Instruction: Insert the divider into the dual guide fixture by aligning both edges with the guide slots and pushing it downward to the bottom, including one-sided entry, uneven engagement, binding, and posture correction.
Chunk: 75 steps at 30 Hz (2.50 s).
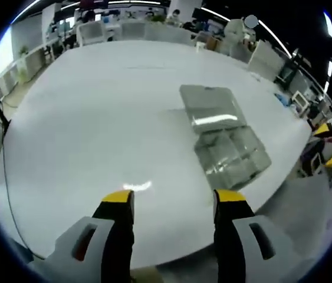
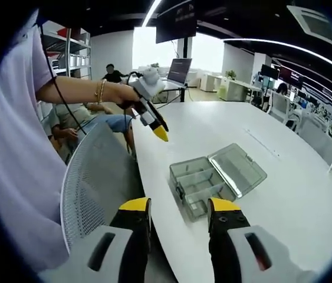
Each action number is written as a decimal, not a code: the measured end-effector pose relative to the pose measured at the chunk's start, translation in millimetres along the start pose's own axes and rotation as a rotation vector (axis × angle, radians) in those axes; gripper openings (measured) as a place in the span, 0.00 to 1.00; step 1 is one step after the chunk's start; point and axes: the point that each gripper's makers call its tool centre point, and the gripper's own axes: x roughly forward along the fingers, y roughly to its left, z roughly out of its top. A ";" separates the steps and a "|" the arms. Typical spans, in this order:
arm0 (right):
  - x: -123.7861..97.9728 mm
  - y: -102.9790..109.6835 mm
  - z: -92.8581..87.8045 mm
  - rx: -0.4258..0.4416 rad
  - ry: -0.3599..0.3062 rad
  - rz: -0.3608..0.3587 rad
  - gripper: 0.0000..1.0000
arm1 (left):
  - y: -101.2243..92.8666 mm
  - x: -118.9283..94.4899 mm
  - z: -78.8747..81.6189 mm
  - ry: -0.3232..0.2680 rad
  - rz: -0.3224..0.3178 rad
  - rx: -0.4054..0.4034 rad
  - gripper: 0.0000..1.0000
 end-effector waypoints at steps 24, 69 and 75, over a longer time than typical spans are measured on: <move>-6.7 -1.5 -0.6 0.009 -0.022 -0.012 0.34 | 26.5 25.4 -11.6 0.062 0.070 -0.091 0.52; -3.5 -20.0 -13.6 0.064 -0.004 -0.029 0.34 | 60.4 63.5 -14.6 0.162 0.243 -0.048 0.48; -3.8 -21.8 -13.3 0.064 -0.005 -0.032 0.34 | 60.9 66.5 -18.4 0.178 0.254 -0.041 0.48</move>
